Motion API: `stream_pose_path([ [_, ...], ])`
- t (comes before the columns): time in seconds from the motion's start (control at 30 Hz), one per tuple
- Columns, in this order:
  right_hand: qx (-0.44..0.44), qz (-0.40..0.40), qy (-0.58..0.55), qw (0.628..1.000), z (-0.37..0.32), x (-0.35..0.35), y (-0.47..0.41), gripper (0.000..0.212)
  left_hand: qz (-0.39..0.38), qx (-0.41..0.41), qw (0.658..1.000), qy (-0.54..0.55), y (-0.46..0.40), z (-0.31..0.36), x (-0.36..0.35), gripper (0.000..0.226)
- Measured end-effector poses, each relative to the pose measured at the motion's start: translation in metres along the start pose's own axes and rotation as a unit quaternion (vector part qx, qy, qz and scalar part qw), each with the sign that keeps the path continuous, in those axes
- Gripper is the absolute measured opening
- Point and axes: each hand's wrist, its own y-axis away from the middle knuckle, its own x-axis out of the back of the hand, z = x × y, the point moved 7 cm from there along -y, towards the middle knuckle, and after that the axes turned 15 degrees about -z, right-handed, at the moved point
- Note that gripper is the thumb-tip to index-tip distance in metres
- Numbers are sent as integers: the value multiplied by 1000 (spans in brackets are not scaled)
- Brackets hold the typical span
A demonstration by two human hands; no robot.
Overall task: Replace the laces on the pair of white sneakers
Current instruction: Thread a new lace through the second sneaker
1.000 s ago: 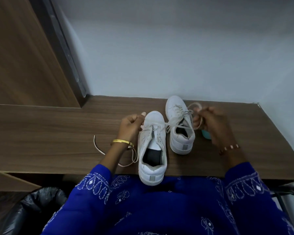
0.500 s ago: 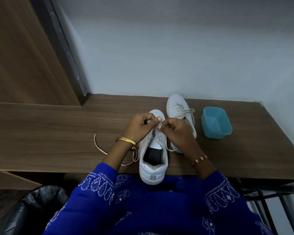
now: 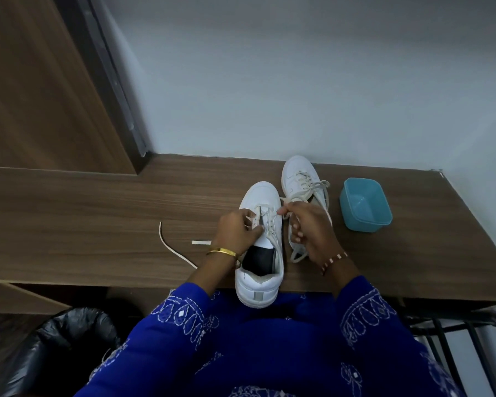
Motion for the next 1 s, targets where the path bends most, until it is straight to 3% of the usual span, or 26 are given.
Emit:
stream_pose_path([
  [0.2,-14,3,89,996,10,-5,-18,30,11,4,1000,5,-1,-1,4,25],
  [0.27,-34,-16,90,995,16,-11,-23,25,8,10,999,53,-5,-12,5,23],
  [0.37,-16,-3,165,986,15,-16,-25,18,17,15,989,144,-8,-30,2,46],
  [0.47,23,-2,214,977,16,-22,-29,23,10,5,978,209,-5,-38,-3,36],
  [0.6,10,2,186,983,23,-19,-32,33,-1,-21,974,227,-5,-43,-9,34],
  [0.7,-13,-3,160,987,30,-17,-31,28,4,-24,970,242,-5,-47,-11,38],
  [0.83,46,35,223,973,24,-18,-29,22,5,-27,964,266,-4,-49,-11,51],
  [1.0,112,52,304,945,18,-22,-33,16,3,-30,960,278,-5,-51,-13,36],
])
